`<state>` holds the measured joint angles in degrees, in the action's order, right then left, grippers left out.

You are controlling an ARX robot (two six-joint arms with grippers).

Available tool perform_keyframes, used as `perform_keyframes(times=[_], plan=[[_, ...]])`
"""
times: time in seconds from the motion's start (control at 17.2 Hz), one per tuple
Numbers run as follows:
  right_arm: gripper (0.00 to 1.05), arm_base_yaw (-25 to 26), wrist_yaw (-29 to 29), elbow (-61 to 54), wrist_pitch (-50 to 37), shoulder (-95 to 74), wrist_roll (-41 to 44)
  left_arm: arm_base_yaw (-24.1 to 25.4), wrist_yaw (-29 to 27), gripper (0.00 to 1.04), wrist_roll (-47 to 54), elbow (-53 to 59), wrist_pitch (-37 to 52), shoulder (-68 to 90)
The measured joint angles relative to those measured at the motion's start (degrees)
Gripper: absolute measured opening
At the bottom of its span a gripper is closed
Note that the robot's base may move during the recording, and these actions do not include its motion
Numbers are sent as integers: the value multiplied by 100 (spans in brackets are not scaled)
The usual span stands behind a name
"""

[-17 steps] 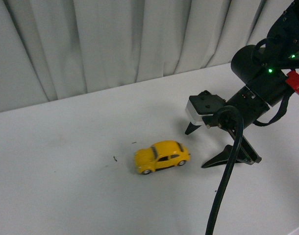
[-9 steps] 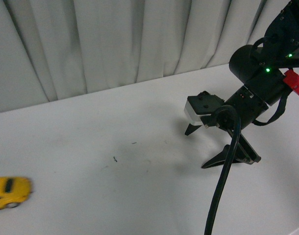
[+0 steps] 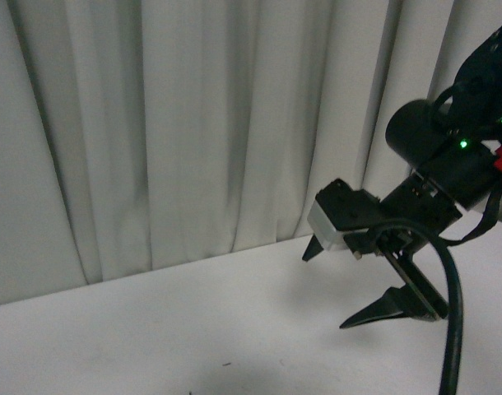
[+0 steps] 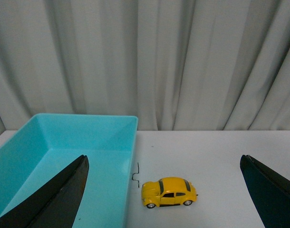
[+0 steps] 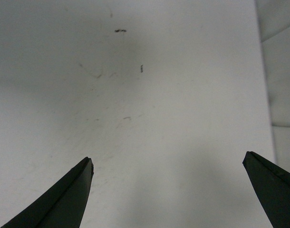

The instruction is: Wind up and store yellow beetle toy

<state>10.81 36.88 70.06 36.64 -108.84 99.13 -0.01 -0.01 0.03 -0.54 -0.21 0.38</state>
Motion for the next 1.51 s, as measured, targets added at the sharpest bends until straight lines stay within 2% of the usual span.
perform_keyframes(times=[0.17, 0.23, 0.29, 0.35, 0.41, 0.58, 0.7, 0.76, 0.81, 0.87, 0.93, 1.05, 1.51], plan=[[98, 0, 205, -90, 120, 981, 22, 0, 0, 98, 0, 0, 0, 0], [97, -42, 160, -297, -109, 1427, -77, 0, 0, 98, 0, 0, 0, 0], [89, -240, -837, -1217, -2291, 2039, -1023, 0, 0, 98, 0, 0, 0, 0], [84, -352, -1397, -1722, -3145, 2391, -1727, 0, 4, 98, 0, 0, 0, 0], [82, -396, -1554, -1915, -3456, 2509, -1847, 0, 2, 98, 0, 0, 2, 0], [71, -623, -2378, -2973, -5005, 3178, -3598, 0, 0, 98, 0, 0, 0, 0], [62, -752, -2887, -3670, -5984, 3681, -4933, 0, -4, 98, 0, 0, 0, 0], [53, -916, -3414, -4162, -6647, 4210, -6175, 0, -11, 98, 0, 0, -2, 0], [40, -1054, -3615, -4559, -6765, 5058, -7630, 0, 2, 98, 0, 0, -2, 0], [29, -1086, -3633, -4828, -6428, 5770, -8537, 0, 0, 98, 0, 0, 0, 0], [19, -1080, -3670, -5141, -6035, 6384, -9066, 0, -13, 98, -2, 0, 7, 0], [2, -1080, -3685, -5558, -6048, 7027, -9530, 0, 0, 98, 0, 0, 0, 0], [2, -1080, -3685, -6398, -5877, 8056, -9812, 0, 0, 98, 0, 0, 0, 0]])
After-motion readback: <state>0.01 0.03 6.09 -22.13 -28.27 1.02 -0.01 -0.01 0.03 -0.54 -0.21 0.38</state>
